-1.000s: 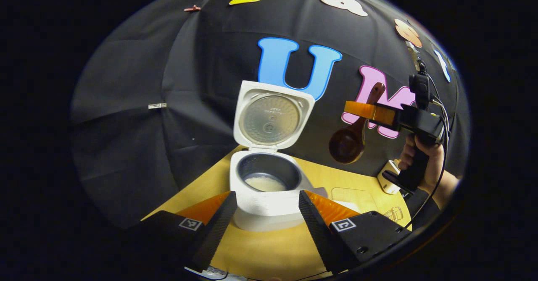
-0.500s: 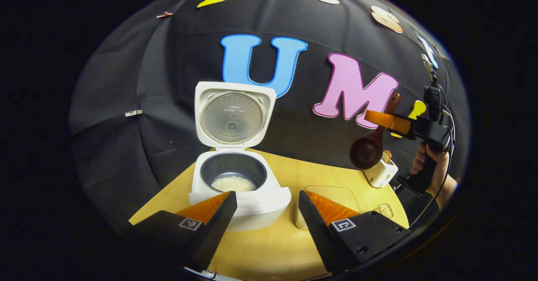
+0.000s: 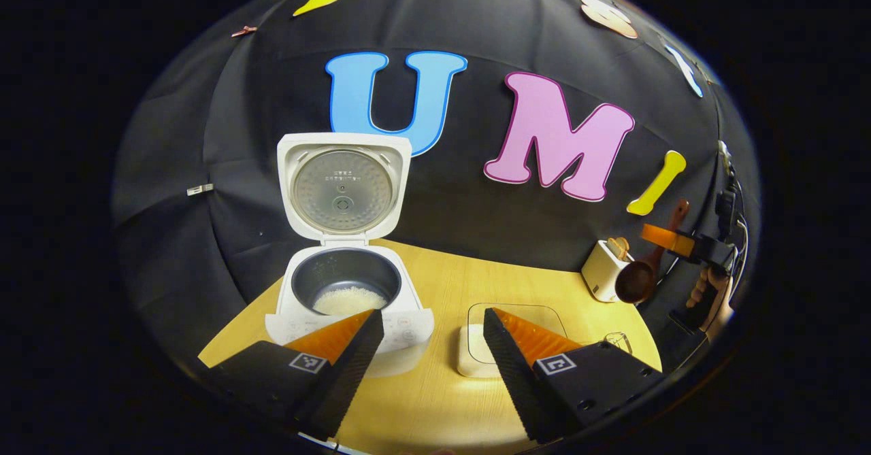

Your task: Close the left gripper, press the button to open the rice cooker; take a wooden spoon from the chopstick holder with the right hand, scoop a spoonful of rice and pour it into the rice cooker, then put the wooden spoon back into the chopstick holder.

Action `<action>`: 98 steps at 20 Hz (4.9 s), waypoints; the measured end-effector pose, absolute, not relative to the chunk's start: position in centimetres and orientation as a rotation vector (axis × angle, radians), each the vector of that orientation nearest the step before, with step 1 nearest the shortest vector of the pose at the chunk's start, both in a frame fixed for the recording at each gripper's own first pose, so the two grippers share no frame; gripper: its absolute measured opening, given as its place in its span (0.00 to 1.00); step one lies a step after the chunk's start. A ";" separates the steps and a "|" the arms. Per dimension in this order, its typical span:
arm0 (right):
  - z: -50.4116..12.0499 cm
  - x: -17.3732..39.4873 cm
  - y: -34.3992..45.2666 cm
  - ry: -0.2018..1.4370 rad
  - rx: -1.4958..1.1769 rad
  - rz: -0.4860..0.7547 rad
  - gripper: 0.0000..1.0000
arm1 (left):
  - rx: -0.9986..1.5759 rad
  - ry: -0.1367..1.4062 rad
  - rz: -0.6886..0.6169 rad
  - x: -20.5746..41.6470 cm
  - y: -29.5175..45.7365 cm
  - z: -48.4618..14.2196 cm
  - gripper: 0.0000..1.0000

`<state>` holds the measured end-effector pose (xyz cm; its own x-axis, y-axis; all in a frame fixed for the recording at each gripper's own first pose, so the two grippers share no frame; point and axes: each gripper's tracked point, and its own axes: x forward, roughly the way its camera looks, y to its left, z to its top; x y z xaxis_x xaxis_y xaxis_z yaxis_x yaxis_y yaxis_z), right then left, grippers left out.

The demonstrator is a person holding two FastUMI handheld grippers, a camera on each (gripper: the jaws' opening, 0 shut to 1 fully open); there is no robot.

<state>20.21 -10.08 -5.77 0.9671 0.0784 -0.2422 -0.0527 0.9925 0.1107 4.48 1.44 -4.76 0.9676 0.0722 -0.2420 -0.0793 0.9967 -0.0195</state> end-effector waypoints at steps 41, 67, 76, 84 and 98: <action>-20.9 9.2 -20.2 0.584 0.205 -0.325 0.99 | 0.127 0.117 0.155 9.0 8.0 5.4 0.95; -12.7 -4.2 -11.2 0.606 0.096 -0.470 0.96 | 0.027 0.165 0.117 31.1 23.7 13.9 0.95; -14.3 -2.4 -9.8 0.622 0.048 -0.394 0.96 | -0.059 0.295 0.064 25.3 21.0 10.8 0.98; -16.4 1.3 -7.4 0.648 0.063 -0.196 0.96 | -0.119 0.428 0.120 17.7 17.4 1.3 0.98; -19.2 0.5 -9.3 0.702 0.057 -0.072 0.98 | 0.011 0.550 0.281 14.5 16.4 -11.6 0.99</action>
<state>0.54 -9.33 -19.16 0.7615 -0.0472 -0.6465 0.0856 0.9959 0.0281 14.45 16.39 -11.56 0.8151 0.2663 -0.5144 -0.2604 0.9617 0.0852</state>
